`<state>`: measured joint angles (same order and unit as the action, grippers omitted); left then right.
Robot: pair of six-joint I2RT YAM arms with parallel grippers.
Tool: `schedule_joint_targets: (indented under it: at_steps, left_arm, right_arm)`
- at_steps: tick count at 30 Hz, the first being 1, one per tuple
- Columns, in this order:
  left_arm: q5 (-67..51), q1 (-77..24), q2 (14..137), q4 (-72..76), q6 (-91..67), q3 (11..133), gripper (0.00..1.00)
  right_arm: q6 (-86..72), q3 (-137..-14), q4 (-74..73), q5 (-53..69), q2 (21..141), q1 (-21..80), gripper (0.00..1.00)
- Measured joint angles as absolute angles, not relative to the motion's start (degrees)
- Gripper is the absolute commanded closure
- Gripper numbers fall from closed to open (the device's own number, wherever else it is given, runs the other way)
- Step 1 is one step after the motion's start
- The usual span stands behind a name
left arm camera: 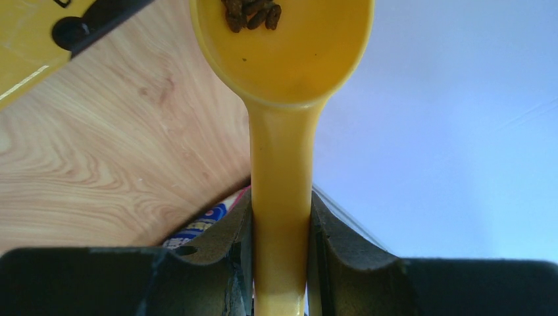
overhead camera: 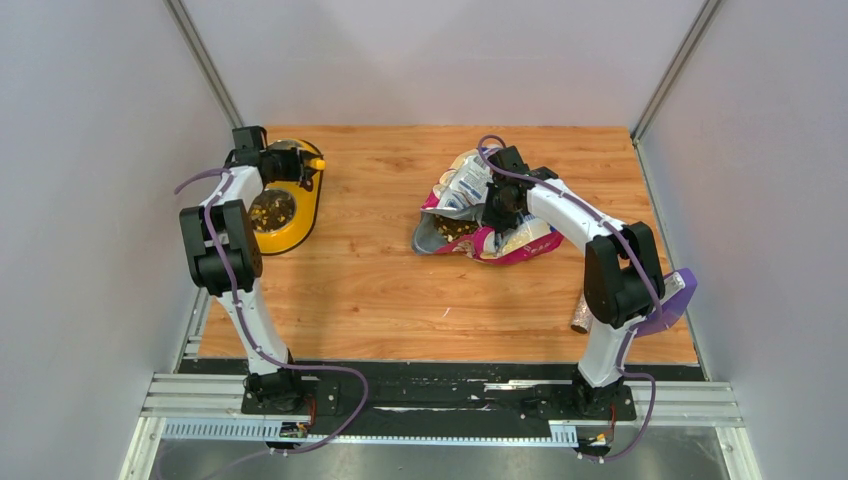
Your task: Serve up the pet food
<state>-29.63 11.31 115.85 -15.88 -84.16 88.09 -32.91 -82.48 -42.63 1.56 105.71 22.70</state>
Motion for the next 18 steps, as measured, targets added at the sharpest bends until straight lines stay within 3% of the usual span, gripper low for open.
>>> schedule_joint_targets:
  at_steps: [18]
  left_arm:
    - [-35.75,13.41,115.85,8.78,-107.98,82.37,1.00]
  right_arm:
    - [-32.93,-82.46,-42.61,1.58,105.69,22.68,1.00]
